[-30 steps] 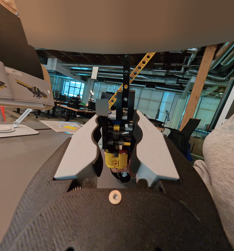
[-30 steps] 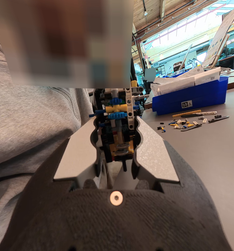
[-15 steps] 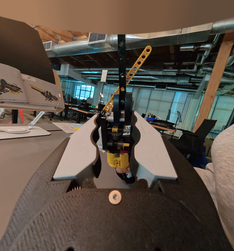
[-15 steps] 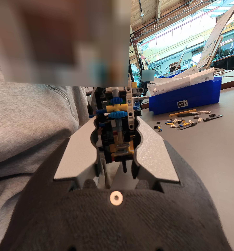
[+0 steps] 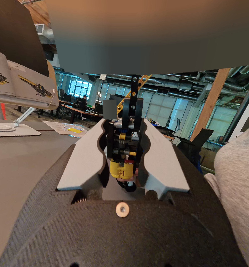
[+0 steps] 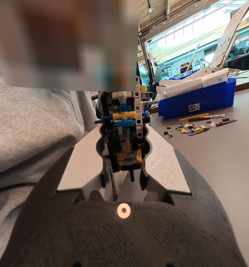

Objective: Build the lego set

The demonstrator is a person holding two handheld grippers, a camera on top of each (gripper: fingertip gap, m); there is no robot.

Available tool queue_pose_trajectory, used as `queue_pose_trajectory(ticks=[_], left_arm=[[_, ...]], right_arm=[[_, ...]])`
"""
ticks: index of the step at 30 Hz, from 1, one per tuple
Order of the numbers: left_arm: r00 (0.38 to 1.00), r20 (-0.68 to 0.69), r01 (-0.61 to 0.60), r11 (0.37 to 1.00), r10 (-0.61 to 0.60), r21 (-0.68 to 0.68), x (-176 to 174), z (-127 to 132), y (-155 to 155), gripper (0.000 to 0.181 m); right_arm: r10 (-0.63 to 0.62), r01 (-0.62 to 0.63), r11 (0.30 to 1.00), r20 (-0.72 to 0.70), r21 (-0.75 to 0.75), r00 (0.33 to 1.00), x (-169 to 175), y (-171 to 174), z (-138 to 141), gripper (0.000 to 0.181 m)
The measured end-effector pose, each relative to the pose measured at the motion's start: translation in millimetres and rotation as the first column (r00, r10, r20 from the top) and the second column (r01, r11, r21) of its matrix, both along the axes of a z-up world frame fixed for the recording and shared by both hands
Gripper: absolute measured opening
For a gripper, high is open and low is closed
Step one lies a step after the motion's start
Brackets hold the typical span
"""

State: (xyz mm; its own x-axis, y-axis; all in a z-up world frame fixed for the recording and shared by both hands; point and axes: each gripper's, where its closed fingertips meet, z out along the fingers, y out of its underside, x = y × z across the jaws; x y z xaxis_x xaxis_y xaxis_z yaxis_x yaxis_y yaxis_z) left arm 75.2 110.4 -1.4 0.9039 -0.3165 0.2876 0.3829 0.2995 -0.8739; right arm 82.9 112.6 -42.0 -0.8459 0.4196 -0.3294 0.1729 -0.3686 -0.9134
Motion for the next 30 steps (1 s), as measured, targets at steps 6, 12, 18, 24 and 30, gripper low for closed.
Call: queue_pose_trajectory(ticks=[6, 12, 18, 24, 30], left_arm=[[0.999, 0.024, 0.042, 0.999, -0.042, 0.029, 6.0, 3.9, -5.5, 0.028], [0.998, -0.021, -0.050, 0.998, 0.051, 0.032, 4.0, 5.2, -4.3, 0.033], [0.997, 0.026, -0.078, 0.996, 0.077, 0.038, -6.1, 4.2, -3.3, 0.057], [1.000, -0.004, -0.012, 0.997, 0.012, 0.077, 4.0, 7.6, -7.1, 0.044], [1.000, -0.012, 0.012, 0.996, -0.011, 0.083, 7.4, 8.1, -7.5, 0.048]], right_arm=[[0.003, -0.003, 1.000, 0.003, -0.015, 1.000, -1.4, -0.2, -0.2, 0.049], [0.001, -0.002, 0.999, -0.010, -0.054, 1.000, -1.4, 4.2, 3.4, 0.049], [0.015, -0.017, 0.998, -0.022, -0.060, 1.000, 1.5, 2.9, 7.3, 0.049], [0.064, -0.065, 0.996, -0.013, -0.062, 0.998, 6.2, -2.8, 6.3, 0.050], [0.097, -0.097, 0.993, -0.008, -0.072, 0.995, 10.0, -4.8, 6.9, 0.050]])
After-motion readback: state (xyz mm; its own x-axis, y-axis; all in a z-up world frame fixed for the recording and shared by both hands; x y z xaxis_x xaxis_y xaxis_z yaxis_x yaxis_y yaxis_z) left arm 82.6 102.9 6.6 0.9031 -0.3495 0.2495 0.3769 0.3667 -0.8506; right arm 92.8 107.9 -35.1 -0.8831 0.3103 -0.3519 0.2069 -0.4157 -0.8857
